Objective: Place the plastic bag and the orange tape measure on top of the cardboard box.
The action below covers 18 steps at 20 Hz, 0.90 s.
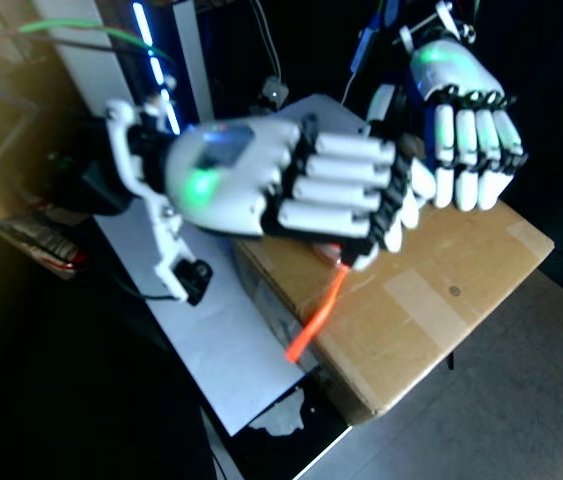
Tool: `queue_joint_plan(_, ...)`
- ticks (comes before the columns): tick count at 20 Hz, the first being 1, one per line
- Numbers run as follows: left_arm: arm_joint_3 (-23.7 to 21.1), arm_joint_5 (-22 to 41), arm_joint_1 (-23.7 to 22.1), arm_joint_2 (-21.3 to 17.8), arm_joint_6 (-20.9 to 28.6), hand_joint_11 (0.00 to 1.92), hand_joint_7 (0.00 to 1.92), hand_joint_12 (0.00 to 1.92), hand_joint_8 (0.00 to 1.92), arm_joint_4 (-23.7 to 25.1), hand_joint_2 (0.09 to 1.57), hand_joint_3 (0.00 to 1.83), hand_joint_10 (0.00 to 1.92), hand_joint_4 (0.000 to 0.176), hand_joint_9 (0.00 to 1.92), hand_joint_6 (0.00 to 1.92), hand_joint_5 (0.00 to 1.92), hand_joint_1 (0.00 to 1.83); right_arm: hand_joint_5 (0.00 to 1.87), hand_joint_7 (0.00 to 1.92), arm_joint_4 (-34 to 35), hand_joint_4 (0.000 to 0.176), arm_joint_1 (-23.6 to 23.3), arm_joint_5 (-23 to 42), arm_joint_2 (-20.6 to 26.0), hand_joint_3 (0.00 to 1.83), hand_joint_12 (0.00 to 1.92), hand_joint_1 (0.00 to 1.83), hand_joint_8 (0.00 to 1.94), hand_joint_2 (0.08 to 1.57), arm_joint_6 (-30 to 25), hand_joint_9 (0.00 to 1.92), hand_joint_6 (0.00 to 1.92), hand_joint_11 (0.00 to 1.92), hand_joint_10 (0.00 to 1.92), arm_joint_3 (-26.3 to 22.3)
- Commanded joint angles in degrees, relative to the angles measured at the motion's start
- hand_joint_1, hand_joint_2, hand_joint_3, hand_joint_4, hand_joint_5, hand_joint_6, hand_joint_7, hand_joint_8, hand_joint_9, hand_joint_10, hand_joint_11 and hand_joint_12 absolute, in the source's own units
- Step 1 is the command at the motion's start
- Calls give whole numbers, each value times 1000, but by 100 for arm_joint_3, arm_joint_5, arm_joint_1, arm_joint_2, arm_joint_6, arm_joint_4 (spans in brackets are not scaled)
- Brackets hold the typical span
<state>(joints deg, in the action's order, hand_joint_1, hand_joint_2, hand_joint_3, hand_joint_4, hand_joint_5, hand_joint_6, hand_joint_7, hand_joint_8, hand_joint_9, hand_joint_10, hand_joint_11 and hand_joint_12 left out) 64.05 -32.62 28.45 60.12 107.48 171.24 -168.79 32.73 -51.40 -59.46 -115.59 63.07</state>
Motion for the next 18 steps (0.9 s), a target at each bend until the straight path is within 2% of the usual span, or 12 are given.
queue_joint_plan(1, -45, -849, -18, -65, -14, 0, 249, 1336, 0, 134, 928, 0, 287, 21, 162, 0, 281, 740, 96, 18, -180, 6, -54, -848, 68, 6, 1701, 700, 904, 879, -12, 0, 641, 0, 1153, -64)
queue_joint_plan(2, -127, -963, -17, -147, -17, 0, 199, 1412, 2, 134, 945, 5, 292, 49, 135, 2, 247, 691, 73, 34, -226, 0, -54, -956, 167, 4, 1688, 697, 862, 893, -12, 0, 664, 0, 1116, -165)
queue_joint_plan(3, -197, -1063, -16, -222, -19, 0, 214, 1488, 2, 134, 938, 1, 388, 41, 114, 2, 259, 703, 74, 58, -268, 0, -54, -1035, 242, 3, 1676, 697, 826, 899, -12, 0, 653, 0, 1116, -239)
queue_joint_plan(4, -262, -1169, -15, -292, -24, 0, 241, 1563, 6, 134, 914, 0, 520, 6, 78, 5, 288, 752, 93, 101, -291, 0, -54, -1090, 304, 3, 1673, 697, 721, 917, -12, 3, 617, 0, 1082, -298)
queue_joint_plan(8, -603, -1660, 25, -674, -46, 0, 260, 1418, 1, 134, 946, 2, 271, 42, 147, 0, 260, 723, 45, 42, -378, 14, -54, -1220, 504, 0, 1528, 739, 767, 894, -12, 0, 733, 0, 981, -513)
queue_joint_plan(10, -838, -1984, 71, -926, -79, 0, 249, 1429, 0, 134, 956, 0, 443, 62, 99, 0, 248, 699, 48, 45, -378, 4, -6, -1508, 779, 4, 1513, 783, 794, 912, -12, 0, 717, 0, 983, -742)
queue_joint_plan(11, -953, -2149, 84, -1052, -164, 0, 275, 1330, 8, 134, 943, 0, 480, 24, 80, 13, 291, 754, 60, 69, -378, 3, 59, -1646, 879, 3, 1404, 795, 742, 918, -12, 0, 662, 0, 932, -837)
queue_joint_plan(12, -1059, -2320, 98, -1142, -254, 0, 272, 1113, 2, 134, 932, 0, 442, 26, 21, 11, 311, 732, 65, 87, -378, 8, 115, -1753, 949, 2, 1343, 790, 674, 918, -12, 0, 626, 0, 878, -908)
queue_joint_plan(13, -1165, -2556, 123, -1246, -293, 0, 284, 1241, 4, 134, 925, 0, 438, 38, 50, 11, 326, 746, 84, 104, -378, 3, 188, -1907, 1022, 0, 1608, 772, 766, 874, -12, 0, 746, 0, 1031, -980)
queue_joint_plan(14, -1234, -2760, 155, -1323, -293, 0, 331, 1424, 14, 134, 917, 0, 458, 25, 119, 16, 353, 771, 41, 58, -378, 8, 241, -2030, 1061, 0, 1776, 779, 899, 847, -12, 0, 936, 0, 1106, -1037)
queue_joint_plan(16, -1349, -3078, 223, -1453, -295, 0, 299, 1506, 2, 134, 933, 3, 430, 4, 132, 4, 338, 804, 51, 48, -378, 0, 339, -2247, 1153, 1, 1819, 816, 1057, 867, -12, 0, 964, 0, 1195, -1147)
queue_joint_plan(18, -1494, -3462, 356, -1629, -295, 0, 307, 1572, 2, 134, 917, 0, 421, 29, 162, 3, 347, 896, 19, 0, -378, 0, 508, -2565, 1354, 13, 1774, 945, 1197, 899, -11, 0, 1034, 0, 1243, -1344)
